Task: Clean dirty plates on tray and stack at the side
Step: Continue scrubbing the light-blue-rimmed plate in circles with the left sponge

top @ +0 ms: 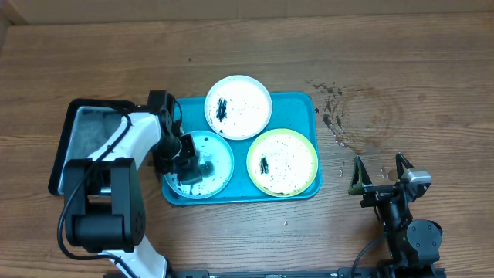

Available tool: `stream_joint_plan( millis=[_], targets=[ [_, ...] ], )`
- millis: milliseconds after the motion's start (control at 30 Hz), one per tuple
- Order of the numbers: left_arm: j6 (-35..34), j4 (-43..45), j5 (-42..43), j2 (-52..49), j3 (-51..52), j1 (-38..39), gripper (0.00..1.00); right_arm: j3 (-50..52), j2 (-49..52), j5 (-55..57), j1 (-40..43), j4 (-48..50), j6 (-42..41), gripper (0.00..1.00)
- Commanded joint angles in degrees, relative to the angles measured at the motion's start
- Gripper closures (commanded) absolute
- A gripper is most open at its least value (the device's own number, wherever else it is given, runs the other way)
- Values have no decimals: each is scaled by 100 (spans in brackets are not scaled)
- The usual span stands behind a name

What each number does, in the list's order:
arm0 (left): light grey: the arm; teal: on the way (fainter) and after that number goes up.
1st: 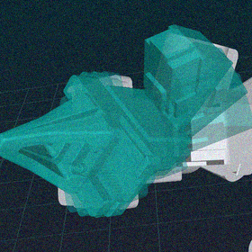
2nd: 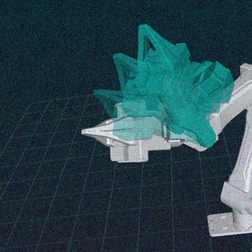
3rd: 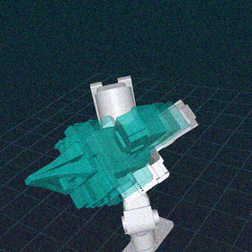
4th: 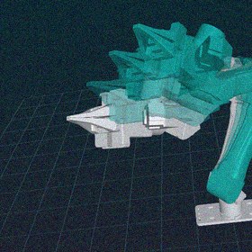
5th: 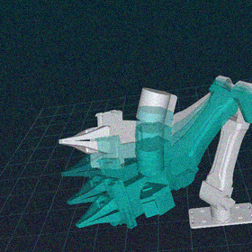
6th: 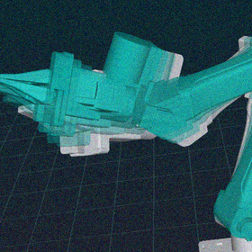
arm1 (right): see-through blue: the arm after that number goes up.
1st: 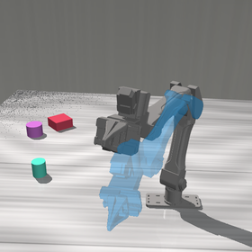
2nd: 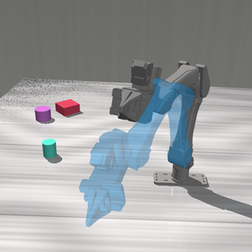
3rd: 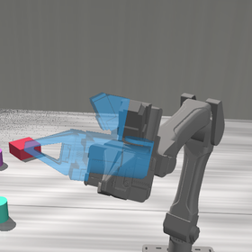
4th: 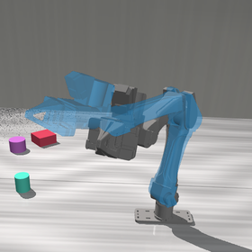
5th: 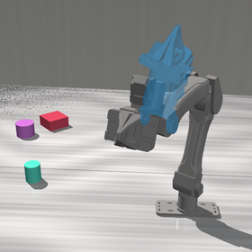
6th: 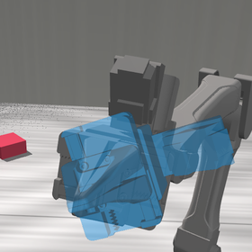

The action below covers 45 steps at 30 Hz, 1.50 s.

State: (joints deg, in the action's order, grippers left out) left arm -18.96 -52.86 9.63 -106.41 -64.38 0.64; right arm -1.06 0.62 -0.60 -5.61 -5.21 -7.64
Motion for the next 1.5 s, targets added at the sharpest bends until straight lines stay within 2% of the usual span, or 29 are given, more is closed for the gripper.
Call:
stream_joint_plan(
  millis=[0, 133, 300, 467, 733, 900, 1100, 1167, 1233, 1467],
  targets=[
    [131, -420, -1792, -291, -481, -168, 96, 59, -46, 55, 48, 37, 22, 0],
    [96, -905, -1926, -289, -1117, -168, 96, 59, -46, 55, 48, 37, 22, 0],
    [225, -1172, -1213, -286, -1620, -157, 96, 59, -46, 55, 48, 37, 22, 0],
    [855, -1060, 341, -291, -1537, -46, 96, 59, -46, 55, 48, 37, 22, 0],
    [822, -461, 546, -297, -787, 208, 96, 59, -46, 55, 48, 37, 22, 0],
    [640, 74, 212, -297, -234, 267, 96, 59, -46, 55, 48, 37, 22, 0],
    [13, 63, -1637, -297, -68, 267, 96, 59, -46, 55, 48, 37, 22, 0],
    [-44, 42, -1875, -297, -92, 267, 96, 59, -46, 55, 48, 37, 22, 0],
    [-37, 22, -1582, -297, -157, 273, 96, 59, -46, 55, 48, 37, 22, 0],
    [-31, 157, 634, -297, -417, 452, 96, 59, -46, 55, 48, 37, 22, 0]
  ],
)
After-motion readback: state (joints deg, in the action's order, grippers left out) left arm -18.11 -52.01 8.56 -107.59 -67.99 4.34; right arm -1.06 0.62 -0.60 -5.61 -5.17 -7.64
